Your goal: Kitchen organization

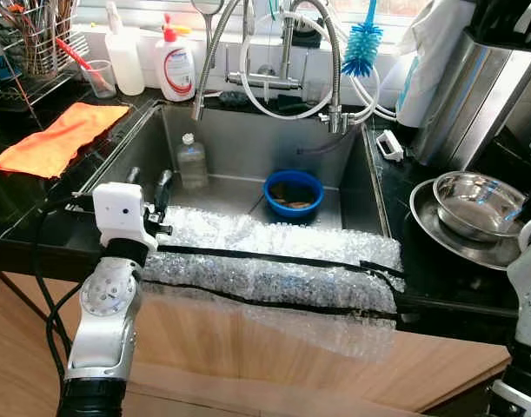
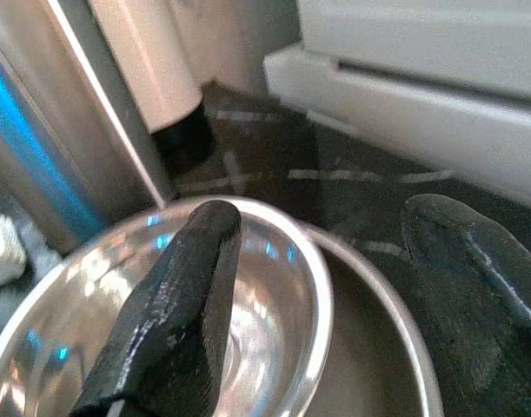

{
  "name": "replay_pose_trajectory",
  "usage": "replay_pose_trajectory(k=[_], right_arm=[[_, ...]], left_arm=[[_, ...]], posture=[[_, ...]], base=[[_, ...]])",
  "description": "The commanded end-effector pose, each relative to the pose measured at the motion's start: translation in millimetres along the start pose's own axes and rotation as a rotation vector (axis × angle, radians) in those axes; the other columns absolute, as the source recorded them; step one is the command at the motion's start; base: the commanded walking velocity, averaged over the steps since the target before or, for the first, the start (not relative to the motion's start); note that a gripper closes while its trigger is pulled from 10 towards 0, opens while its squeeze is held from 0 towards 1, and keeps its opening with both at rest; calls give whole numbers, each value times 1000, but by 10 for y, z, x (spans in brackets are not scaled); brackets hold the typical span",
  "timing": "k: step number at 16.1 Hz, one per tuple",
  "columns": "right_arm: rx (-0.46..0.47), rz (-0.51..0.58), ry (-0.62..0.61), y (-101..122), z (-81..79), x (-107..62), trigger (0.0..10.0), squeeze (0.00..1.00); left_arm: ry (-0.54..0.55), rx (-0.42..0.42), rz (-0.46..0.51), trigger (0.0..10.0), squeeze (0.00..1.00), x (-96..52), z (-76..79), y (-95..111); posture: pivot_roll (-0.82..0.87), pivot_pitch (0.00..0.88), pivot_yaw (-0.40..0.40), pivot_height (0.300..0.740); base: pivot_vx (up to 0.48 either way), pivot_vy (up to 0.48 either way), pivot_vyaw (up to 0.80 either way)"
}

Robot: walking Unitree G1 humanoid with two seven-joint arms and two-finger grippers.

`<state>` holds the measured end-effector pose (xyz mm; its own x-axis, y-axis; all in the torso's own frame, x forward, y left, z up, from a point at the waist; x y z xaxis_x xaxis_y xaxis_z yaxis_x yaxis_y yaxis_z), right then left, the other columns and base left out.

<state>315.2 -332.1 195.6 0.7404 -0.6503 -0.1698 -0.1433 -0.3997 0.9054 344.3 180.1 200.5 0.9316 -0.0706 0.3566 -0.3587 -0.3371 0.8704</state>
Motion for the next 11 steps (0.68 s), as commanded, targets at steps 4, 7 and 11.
replay_pose_trajectory(k=[4,7,11], right_arm=[[48,-75,22,-91,2,30,10000,0],[70,-124,22,-255,-25,18,10000,0],[88,-131,10,-310,-17,35,10000,0]], left_arm=[[-16,-4,-4,10000,0,17,29,-12],[-9,6,-8,10000,0,1,1,-18],[-19,37,-6,10000,0,0,-7,-21]], posture=[[-41,0,-33,740],[-32,0,-36,740],[-28,0,-37,740]], base=[[0,0,0],[0,0,0],[0,0,0]])
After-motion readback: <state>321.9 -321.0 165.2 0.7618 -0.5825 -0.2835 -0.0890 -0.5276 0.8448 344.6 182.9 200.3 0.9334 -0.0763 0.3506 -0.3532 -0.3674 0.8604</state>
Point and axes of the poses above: a point about 5 cm out from each wrist's last joint towards the gripper, its own x axis pointing out of the wrist towards the gripper, its own y axis along the axis of the wrist's last joint, z = x × y, the point moved 5 cm from there along x, pointing out of the wrist towards the gripper, and after that the axes turned 13 degrees about x, right-handed, at the moved point
